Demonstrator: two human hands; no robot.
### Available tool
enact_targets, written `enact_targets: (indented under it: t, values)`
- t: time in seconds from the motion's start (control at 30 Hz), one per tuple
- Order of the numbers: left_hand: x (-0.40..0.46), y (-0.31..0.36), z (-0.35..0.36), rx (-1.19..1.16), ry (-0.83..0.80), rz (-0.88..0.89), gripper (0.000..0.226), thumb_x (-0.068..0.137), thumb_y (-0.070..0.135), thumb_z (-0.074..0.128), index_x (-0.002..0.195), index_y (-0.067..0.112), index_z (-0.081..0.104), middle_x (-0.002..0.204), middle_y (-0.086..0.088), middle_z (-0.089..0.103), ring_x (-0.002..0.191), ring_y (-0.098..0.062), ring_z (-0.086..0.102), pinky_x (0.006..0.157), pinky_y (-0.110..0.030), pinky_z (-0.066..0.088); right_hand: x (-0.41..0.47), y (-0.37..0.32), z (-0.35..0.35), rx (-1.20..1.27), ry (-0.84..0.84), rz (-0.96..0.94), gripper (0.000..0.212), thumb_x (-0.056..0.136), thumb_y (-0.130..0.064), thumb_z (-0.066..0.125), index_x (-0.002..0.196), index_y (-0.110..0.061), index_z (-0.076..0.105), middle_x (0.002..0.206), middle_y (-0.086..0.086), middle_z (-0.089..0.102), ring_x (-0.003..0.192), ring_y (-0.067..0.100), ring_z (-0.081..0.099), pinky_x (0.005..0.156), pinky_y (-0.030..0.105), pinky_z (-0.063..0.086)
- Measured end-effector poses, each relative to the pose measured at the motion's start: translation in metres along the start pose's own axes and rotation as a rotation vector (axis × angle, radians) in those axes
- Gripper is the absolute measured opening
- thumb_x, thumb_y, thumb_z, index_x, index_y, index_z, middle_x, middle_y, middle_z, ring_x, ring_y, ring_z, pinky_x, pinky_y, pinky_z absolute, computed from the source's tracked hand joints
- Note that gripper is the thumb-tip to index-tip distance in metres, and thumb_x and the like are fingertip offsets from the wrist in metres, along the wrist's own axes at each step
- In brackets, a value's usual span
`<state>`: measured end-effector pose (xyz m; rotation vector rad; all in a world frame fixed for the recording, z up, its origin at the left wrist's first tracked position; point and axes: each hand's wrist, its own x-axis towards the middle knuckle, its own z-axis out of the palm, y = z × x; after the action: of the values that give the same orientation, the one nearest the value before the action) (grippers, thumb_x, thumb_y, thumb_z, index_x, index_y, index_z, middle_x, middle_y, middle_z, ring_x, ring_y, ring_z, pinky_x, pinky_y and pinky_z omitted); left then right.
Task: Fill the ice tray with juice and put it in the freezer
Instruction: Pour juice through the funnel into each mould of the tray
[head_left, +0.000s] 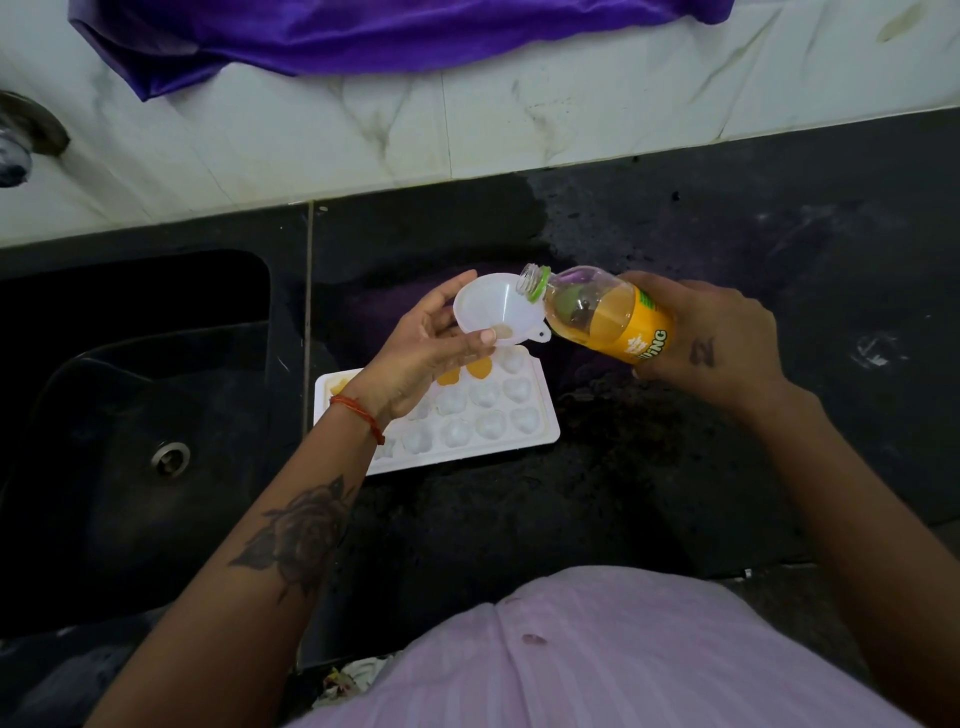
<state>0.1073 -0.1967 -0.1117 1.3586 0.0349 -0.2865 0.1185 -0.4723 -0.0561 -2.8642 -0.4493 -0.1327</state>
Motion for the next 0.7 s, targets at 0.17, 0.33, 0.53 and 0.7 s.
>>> enact_targets:
  t: [0.17, 0.33, 0.53, 0.7]
  values:
    - [0.0049, -0.0039, 0.0042, 0.034, -0.004, -0.024, 0.080, 0.063, 0.016, 0.080, 0.135, 0.027, 0.045, 0.123, -0.001, 0.063, 0.110, -0.021, 0.064, 0.084, -0.032, 0.056, -0.0012, 0.0058, -0.0013, -0.091, 0.003, 0.004, 0.075, 0.067, -0.037, 0.076, 0.133, -0.039, 0.041, 0.100, 0.007, 0.062, 0.089, 0.033, 0.060, 0.066, 0.034, 0.040]
    - [0.0076, -0.0074, 0.0065, 0.083, -0.005, -0.041, 0.079, 0.067, 0.016, 0.081, 0.136, 0.029, 0.044, 0.124, -0.002, 0.062, 0.109, -0.024, 0.064, 0.088, -0.039, 0.056, -0.0017, 0.0095, -0.0034, -0.162, 0.000, 0.009, 0.072, 0.073, -0.041, 0.073, 0.135, -0.041, 0.038, 0.106, 0.007, 0.061, 0.089, 0.033, 0.060, 0.065, 0.032, 0.033]
    - [0.0074, -0.0077, 0.0081, 0.099, -0.006, -0.059, 0.083, 0.064, 0.021, 0.079, 0.138, 0.029, 0.042, 0.126, -0.003, 0.061, 0.108, -0.026, 0.063, 0.083, -0.035, 0.055, -0.0013, 0.0106, -0.0030, -0.202, -0.029, 0.007, 0.075, 0.075, -0.036, 0.073, 0.138, -0.039, 0.034, 0.115, 0.009, 0.059, 0.095, 0.034, 0.060, 0.070, 0.035, 0.037]
    - [0.0072, -0.0062, 0.0095, 0.105, 0.000, -0.063, 0.082, 0.064, 0.020, 0.078, 0.138, 0.029, 0.042, 0.124, -0.002, 0.061, 0.109, -0.026, 0.063, 0.085, -0.037, 0.053, 0.0003, 0.0106, -0.0024, -0.211, -0.038, 0.007, 0.076, 0.075, -0.032, 0.073, 0.139, -0.038, 0.034, 0.116, 0.009, 0.058, 0.096, 0.035, 0.059, 0.073, 0.038, 0.040]
